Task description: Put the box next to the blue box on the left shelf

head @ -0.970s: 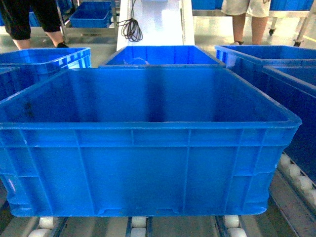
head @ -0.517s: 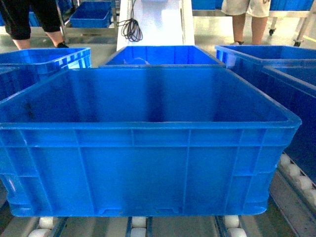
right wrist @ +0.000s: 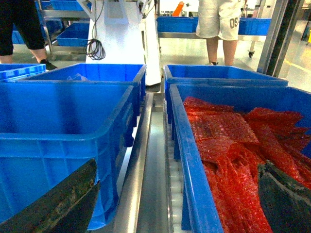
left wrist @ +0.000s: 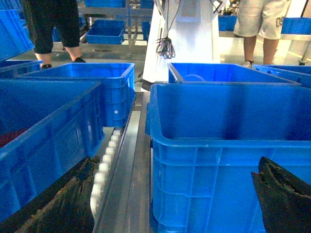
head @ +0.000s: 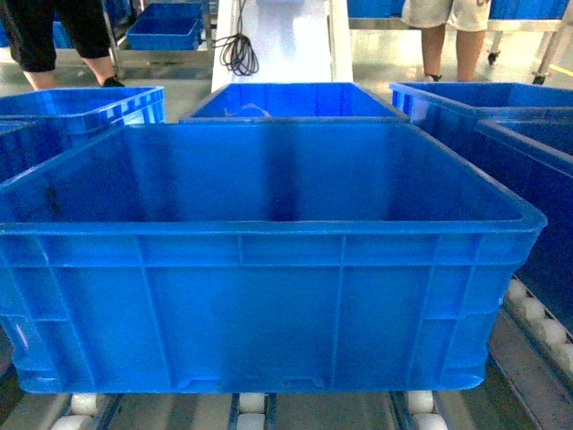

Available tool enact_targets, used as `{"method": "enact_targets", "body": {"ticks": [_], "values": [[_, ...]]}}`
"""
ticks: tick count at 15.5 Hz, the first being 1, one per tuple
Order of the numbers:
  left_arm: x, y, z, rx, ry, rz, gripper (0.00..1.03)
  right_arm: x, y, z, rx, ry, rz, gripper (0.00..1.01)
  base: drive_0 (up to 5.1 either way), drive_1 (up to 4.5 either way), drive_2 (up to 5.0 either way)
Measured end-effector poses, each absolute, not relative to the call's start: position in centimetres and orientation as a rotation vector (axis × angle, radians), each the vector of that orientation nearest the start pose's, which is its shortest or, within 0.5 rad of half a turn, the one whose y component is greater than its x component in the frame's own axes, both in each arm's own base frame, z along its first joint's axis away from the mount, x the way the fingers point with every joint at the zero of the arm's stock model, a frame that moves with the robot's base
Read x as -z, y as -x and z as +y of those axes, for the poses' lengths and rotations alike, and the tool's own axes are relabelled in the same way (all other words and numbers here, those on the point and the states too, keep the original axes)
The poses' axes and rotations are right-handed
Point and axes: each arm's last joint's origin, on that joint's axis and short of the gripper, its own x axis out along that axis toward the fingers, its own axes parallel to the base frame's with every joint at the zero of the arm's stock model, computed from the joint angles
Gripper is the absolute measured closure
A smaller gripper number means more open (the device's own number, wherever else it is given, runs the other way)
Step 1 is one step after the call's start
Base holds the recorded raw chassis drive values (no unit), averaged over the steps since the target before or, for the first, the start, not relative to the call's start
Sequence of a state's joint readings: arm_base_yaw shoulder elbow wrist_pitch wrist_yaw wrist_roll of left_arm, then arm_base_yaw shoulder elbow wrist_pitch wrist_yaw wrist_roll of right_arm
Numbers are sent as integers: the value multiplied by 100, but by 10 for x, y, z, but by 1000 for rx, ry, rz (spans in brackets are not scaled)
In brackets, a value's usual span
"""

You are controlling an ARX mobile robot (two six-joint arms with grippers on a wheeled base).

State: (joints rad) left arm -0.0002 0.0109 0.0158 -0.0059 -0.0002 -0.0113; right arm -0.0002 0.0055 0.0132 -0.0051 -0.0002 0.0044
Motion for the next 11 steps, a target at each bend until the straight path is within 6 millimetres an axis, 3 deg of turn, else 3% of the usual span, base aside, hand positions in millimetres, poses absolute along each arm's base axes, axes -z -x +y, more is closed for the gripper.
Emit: {"method": "enact_targets", "body": {"ticks": [11], "values": [[-167,-97,0,0,11,1,5,-167,-97,0,0,-4,-2,3,0,0,0]]}}
